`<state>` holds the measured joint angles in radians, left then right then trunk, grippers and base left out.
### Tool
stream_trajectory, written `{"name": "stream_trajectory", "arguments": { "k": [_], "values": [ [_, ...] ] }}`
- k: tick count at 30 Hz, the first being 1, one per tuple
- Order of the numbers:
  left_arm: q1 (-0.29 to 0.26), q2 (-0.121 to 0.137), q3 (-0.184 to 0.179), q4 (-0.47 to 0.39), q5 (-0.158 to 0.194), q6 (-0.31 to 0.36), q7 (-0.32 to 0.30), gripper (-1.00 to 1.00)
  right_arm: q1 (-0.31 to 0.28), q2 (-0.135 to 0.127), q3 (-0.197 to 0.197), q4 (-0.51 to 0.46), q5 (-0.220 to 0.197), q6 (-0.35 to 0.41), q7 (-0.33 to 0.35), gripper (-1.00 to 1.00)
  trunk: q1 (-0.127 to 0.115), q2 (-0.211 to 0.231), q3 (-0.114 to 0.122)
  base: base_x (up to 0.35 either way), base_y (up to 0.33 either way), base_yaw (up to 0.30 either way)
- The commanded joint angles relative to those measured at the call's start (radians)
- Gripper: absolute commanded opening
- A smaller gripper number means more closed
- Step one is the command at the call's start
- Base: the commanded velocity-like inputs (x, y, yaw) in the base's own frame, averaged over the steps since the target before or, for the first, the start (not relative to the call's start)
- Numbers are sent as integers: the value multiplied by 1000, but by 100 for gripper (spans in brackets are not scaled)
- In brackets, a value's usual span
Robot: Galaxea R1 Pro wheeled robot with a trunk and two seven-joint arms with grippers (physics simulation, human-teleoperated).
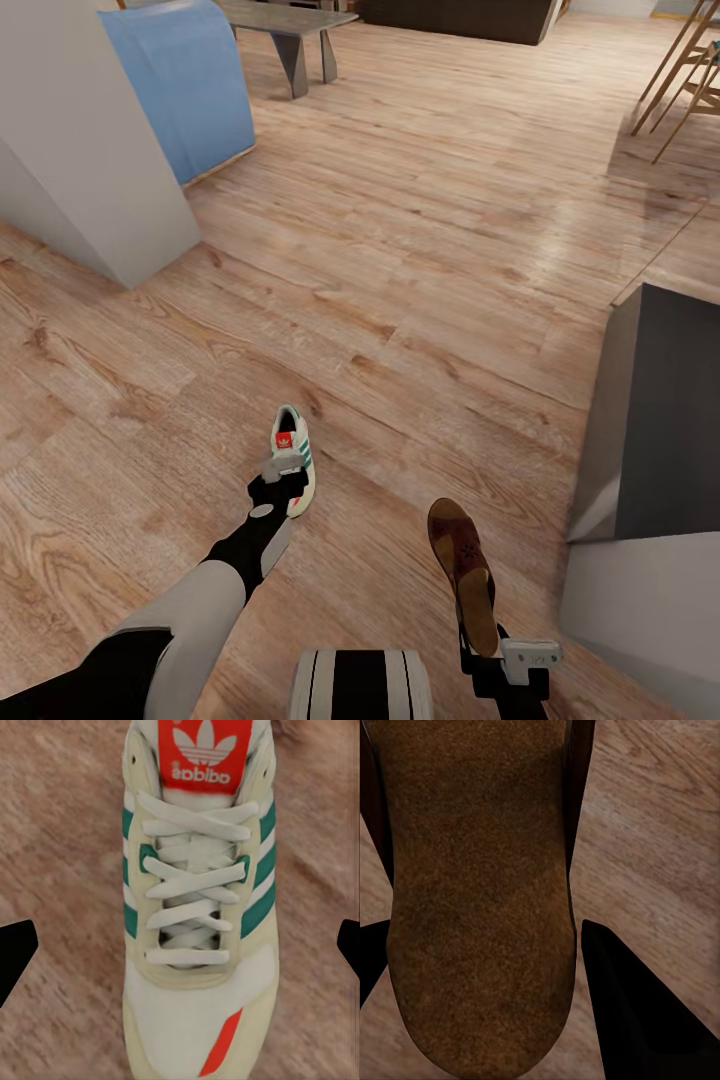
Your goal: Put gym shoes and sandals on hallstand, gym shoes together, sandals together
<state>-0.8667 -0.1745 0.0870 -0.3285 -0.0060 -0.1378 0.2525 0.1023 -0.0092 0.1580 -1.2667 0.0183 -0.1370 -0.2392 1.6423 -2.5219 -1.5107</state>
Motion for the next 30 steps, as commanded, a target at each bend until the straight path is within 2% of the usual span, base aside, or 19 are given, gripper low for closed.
{"name": "stream_trajectory", "arguments": {
  "k": [1,12,30],
  "values": [
    [0,0,-4,0,0,0,-5,100,0,0,0,0,-3,-1,1,-100,0,0,0,0,0,0],
    [11,0,-43,-2,0,-15,-27,100,0,0,0,0,-3,-1,1,-100,0,0,0,0,0,0],
    [15,0,-54,-5,0,-20,-31,100,9,-1,3,-23,-3,-10,2,-100,0,0,0,100,-13,0]
  ]
}}
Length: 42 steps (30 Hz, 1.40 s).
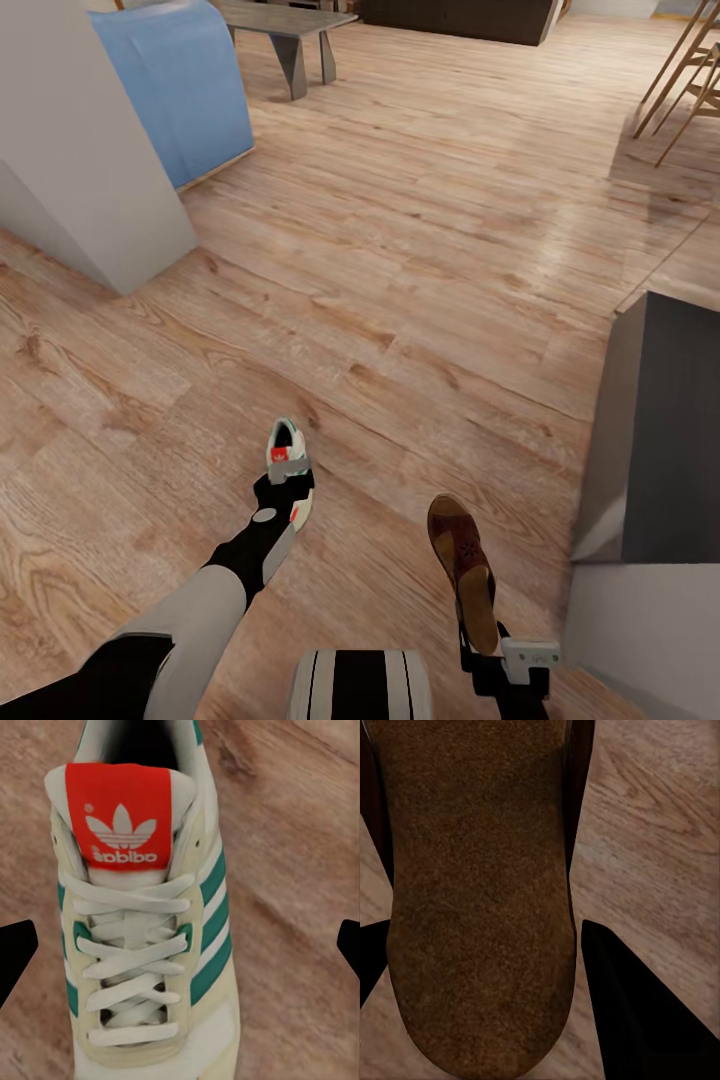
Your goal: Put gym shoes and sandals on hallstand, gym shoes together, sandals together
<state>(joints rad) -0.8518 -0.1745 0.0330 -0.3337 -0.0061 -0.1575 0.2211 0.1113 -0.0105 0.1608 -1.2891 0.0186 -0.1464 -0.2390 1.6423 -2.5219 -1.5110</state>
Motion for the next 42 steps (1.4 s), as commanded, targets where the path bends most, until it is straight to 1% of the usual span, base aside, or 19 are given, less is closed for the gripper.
{"name": "stream_trajectory", "arguments": {
  "k": [1,6,9,10,13,16,24,33,37,40,42],
  "values": [
    [0,0,0,0,0,0,0,100,0,0,0,0,-4,-1,1,-100,0,0,0,45,-7,0],
    [0,0,0,0,0,0,0,100,3,0,-3,-46,-3,-6,1,-100,0,0,0,31,-5,0],
    [0,0,0,-1,0,0,0,100,6,-2,-3,-120,-4,-2,0,-100,0,0,0,15,-2,0],
    [0,0,0,-1,0,0,0,100,6,-2,-3,-120,-4,-2,0,-100,0,0,0,12,-2,0],
    [0,0,0,-1,0,0,0,100,14,-2,-2,-185,-4,8,-1,-100,0,0,0,8,-1,0],
    [0,0,-1,-1,0,0,0,100,19,-2,-1,-210,-3,13,-1,-100,0,0,0,5,-1,0],
    [0,0,0,-1,0,0,0,100,29,-2,0,-237,-3,14,-1,-100,0,0,0,2,0,0],
    [0,0,0,-1,0,0,0,100,41,-4,1,-227,-4,2,0,-100,0,0,0,0,0,0],
    [0,0,1,-1,0,0,0,100,47,-4,2,-215,-3,-27,1,-100,0,0,0,0,0,0],
    [0,0,1,-2,0,0,0,100,63,-3,2,-210,-3,-59,1,-100,0,0,0,0,0,0],
    [0,0,1,-2,0,0,0,100,68,-3,2,-209,-3,-67,1,-100,0,0,0,0,0,0]
  ]
}}
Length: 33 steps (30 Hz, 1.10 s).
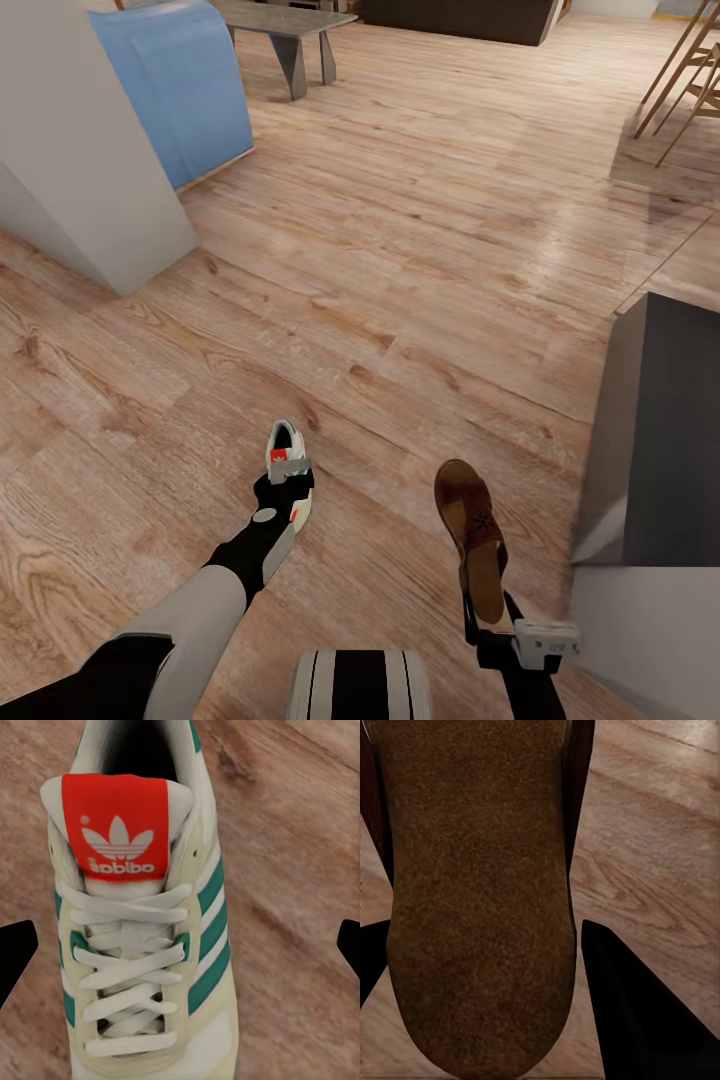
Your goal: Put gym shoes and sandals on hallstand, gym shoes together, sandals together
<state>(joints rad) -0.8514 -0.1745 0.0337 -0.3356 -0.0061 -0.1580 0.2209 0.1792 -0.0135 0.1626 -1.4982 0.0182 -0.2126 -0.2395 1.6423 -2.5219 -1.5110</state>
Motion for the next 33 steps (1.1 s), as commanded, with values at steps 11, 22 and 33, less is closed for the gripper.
{"name": "stream_trajectory", "arguments": {
  "k": [11,22,33],
  "values": [
    [0,0,0,0,1,0,0,100,18,1,0,7,-4,-29,3,-100,0,0,0,0,0,0],
    [0,0,4,0,3,-1,0,100,21,2,18,24,-4,-34,6,-100,0,0,-2,0,0,0],
    [0,0,6,0,6,-4,0,100,20,3,58,41,-2,-34,0,-100,0,0,-15,0,0,0]
  ]
}}
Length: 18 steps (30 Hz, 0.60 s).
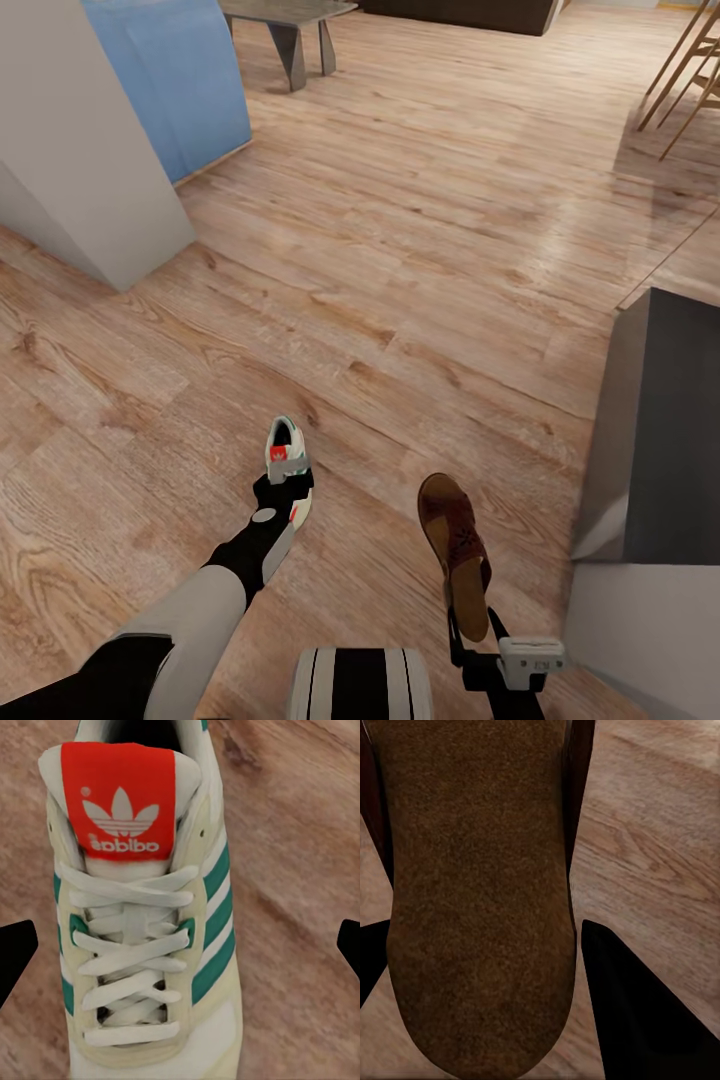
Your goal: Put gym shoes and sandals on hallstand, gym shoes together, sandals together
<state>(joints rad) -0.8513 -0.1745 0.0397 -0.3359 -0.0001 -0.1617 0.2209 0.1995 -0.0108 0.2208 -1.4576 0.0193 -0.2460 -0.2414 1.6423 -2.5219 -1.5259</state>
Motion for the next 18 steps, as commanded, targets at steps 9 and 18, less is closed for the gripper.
{"name": "stream_trajectory", "arguments": {
  "k": [9,18],
  "values": [
    [4,0,4,0,1,-2,0,100,0,-1,7,3,-3,-1,2,-100,0,0,-5,0,0,0],
    [25,0,7,0,2,-3,0,100,0,0,9,3,-4,-1,2,-100,0,0,-7,0,0,0]
  ]
}}
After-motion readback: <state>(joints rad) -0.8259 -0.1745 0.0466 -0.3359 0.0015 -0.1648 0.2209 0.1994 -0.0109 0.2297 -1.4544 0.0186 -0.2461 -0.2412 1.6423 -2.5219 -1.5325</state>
